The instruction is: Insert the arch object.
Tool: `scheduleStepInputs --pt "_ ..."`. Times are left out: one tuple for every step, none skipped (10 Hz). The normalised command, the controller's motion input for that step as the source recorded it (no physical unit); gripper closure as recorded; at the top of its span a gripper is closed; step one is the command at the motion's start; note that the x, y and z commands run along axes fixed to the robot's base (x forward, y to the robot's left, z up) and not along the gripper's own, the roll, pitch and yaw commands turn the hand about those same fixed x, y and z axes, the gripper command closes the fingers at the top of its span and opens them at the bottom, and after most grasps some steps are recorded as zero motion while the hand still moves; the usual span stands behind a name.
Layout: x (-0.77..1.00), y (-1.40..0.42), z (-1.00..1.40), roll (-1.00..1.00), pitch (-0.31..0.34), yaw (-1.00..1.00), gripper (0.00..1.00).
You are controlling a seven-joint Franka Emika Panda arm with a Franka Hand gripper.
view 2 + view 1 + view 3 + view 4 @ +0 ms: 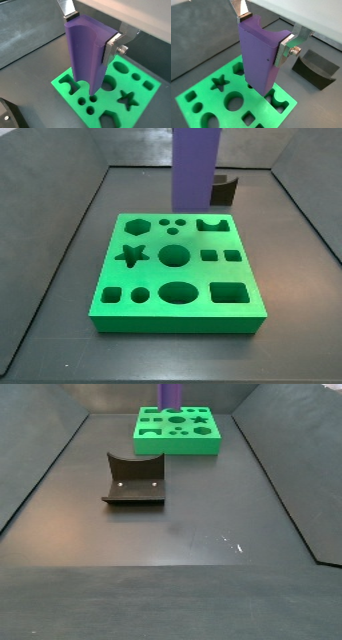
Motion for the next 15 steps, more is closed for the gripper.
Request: scheduleStepInputs --pt "0.91 0.08 -0.47 0.17 0.081 0.0 1.0" --pt "0.84 0.07 -0.42 0.17 0.1 0.0 1.0" --pt "0.81 0.08 -0.37 0.16 0.124 0.0 1.0" --pt "0.88 0.05 -0.35 0.14 0.161 0.0 1.0" --pt "0.84 0.01 -0.33 0.1 0.153 -0.07 1.0" --pt "0.77 0.0 -0.3 0.04 0.07 -0.26 1.0" --pt "0.67 0.0 -0.25 0.0 0.0 -0.27 1.0" --pt "0.53 0.0 -0.25 0.0 0.0 -0.2 1.0" --pt "0.35 0.03 -0.29 0.0 -0.004 -0.05 1.0" --pt "0.25 0.04 -0.37 0.0 -0.034 -0.03 1.0" --pt "0.22 0.03 -0.42 0.03 -0.061 -0.03 1.0" --pt "0.05 0.02 -0.51 0.06 -0.106 0.0 1.0" --pt "-0.06 0.04 -0.59 0.06 -0.136 0.0 1.0" --pt "-0.21 0.04 -0.52 0.02 -0.14 0.0 1.0" --pt "-0.43 0.09 -0.4 0.0 -0.136 0.0 1.0"
